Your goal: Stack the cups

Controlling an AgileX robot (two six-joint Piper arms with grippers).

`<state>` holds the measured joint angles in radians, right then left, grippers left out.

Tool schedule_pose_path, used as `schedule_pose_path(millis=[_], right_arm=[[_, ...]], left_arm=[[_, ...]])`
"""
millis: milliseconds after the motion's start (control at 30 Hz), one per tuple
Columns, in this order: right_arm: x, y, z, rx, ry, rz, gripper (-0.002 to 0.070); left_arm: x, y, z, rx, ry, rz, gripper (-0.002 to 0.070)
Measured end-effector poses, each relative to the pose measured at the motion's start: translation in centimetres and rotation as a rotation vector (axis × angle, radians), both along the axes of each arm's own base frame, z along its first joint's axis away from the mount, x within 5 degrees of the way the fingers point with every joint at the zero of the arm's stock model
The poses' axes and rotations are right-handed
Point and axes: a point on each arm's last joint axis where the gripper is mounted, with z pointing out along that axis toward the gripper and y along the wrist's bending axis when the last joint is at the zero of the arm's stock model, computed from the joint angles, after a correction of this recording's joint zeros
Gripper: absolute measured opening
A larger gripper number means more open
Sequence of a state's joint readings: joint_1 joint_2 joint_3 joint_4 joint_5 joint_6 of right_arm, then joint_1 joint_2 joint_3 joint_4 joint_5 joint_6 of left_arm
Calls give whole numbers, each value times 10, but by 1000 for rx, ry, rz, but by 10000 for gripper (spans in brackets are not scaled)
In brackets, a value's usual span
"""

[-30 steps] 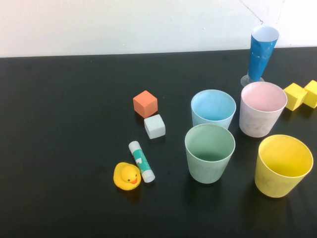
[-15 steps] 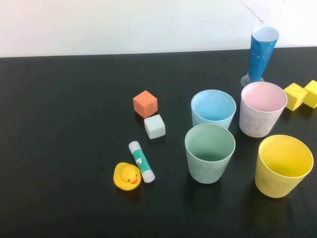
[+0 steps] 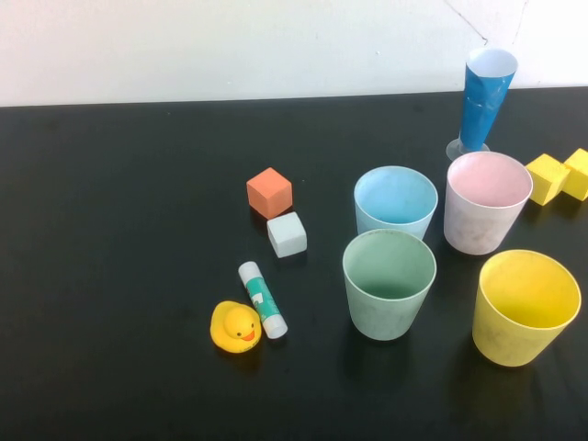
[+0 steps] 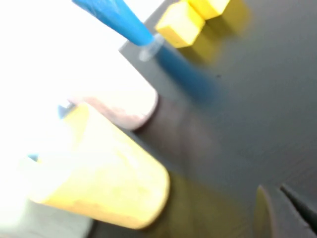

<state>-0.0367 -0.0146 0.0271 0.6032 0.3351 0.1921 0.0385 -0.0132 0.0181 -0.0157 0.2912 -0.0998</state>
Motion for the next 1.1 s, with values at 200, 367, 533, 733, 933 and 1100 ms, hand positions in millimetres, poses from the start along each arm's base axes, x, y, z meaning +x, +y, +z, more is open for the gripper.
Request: schedule_pose_path(millis=[200,367,533,733,933,1100], right_arm=[[0,1,2,69,-7,-2,-3],[0,-1,1,-50,-18,5,-3],[1,-2,2,-78,-40,-2,-3],[1,-2,4,-167,-72,13,-3],[2,-3,6,-259,-111,27,-3],[1,-2,5,-298,-111,45,-3]], left_arm=[[3,-5,19,-718,-210,49,0],[3,-3,25,-937,-280,72,0],[3,-2,27,-967,-297,78,0],[2,-4,31,-800,-273,41,0],[10,-20,103,-361,-45,-146,0],[37,-27,170,-141,111,-291,0]])
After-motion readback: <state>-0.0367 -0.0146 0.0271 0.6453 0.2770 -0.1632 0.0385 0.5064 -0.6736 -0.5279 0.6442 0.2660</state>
